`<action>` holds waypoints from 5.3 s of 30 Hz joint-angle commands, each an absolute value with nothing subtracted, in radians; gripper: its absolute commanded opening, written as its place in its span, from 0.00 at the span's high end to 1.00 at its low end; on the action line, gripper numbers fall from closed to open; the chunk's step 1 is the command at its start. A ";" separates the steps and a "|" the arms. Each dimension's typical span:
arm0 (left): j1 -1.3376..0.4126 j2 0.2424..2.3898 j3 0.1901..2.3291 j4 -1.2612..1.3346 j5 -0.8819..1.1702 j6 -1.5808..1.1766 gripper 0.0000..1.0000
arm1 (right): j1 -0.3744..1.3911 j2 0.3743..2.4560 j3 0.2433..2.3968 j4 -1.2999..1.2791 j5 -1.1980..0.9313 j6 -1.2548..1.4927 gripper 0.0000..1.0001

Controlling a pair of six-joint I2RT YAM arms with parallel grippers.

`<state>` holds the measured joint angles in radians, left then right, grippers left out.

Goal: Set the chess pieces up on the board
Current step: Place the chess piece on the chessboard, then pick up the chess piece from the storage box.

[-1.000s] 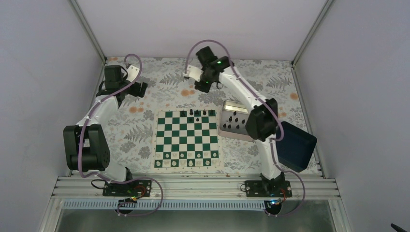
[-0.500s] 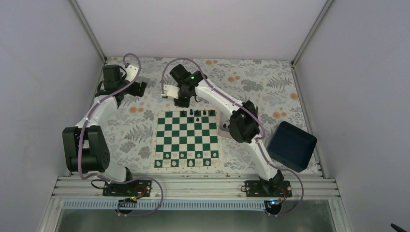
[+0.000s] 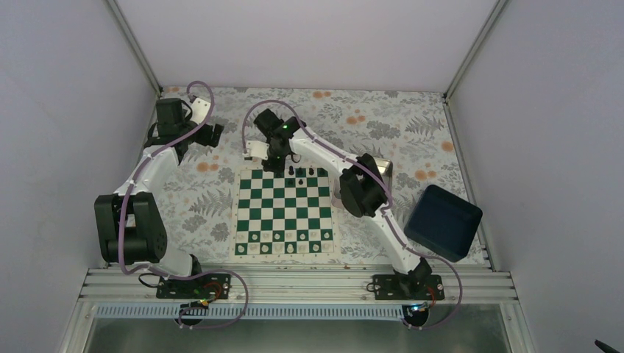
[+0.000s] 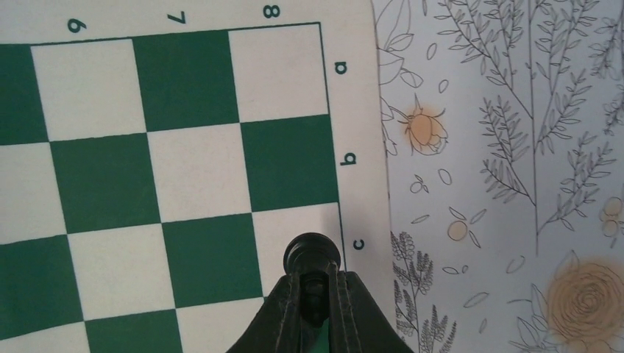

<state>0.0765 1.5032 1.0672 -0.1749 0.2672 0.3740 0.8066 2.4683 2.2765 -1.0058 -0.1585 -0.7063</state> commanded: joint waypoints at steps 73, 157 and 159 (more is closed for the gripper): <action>0.104 1.507 1.055 -0.167 0.294 0.370 0.00 | 0.380 1.792 1.440 -0.880 -0.197 -0.680 0.55; 0.054 1.540 1.076 -0.184 0.298 0.391 0.00 | 0.108 1.764 1.171 -0.880 -0.204 -0.719 0.63; 0.054 1.541 1.076 -0.185 0.297 0.391 0.00 | 0.109 1.774 1.179 -0.885 -0.205 -0.723 0.62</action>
